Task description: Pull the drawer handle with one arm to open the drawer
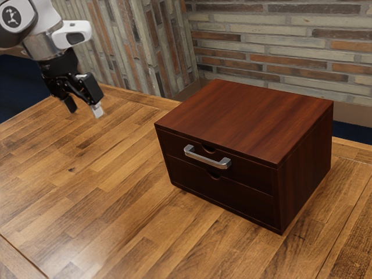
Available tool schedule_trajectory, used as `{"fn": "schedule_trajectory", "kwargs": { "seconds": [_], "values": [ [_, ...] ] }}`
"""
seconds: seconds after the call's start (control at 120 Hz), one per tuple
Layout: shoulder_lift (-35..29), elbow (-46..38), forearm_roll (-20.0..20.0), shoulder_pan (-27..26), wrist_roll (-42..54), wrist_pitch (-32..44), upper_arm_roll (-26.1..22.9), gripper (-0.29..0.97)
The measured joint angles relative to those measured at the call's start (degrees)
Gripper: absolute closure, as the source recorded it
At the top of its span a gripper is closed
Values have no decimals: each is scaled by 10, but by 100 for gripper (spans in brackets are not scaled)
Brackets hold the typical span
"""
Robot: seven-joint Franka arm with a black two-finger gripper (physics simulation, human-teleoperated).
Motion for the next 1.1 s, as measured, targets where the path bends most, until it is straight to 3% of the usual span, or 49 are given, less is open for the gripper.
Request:
{"fn": "schedule_trajectory", "kwargs": {
  "seconds": [0.225,0.308,0.383,0.558,0.625,0.675,0.7,0.758,0.8,1.1],
  "values": [
    [-13,-1,8,17,-11,4,-7,2],
    [-31,-2,-5,20,-99,-8,-26,2],
    [-34,7,-11,20,-218,-14,-86,3],
    [-10,15,40,-109,-504,-17,-198,6],
    [-25,10,54,-189,-598,-7,-211,7],
    [-62,-40,61,-243,-663,14,-204,7],
    [-79,-70,63,-226,-693,28,-198,8],
    [-98,-105,68,-124,-759,57,-189,8],
    [-104,-115,70,-93,-802,76,-184,8],
    [-88,-190,75,-81,-1039,195,-181,9]
  ]
}}
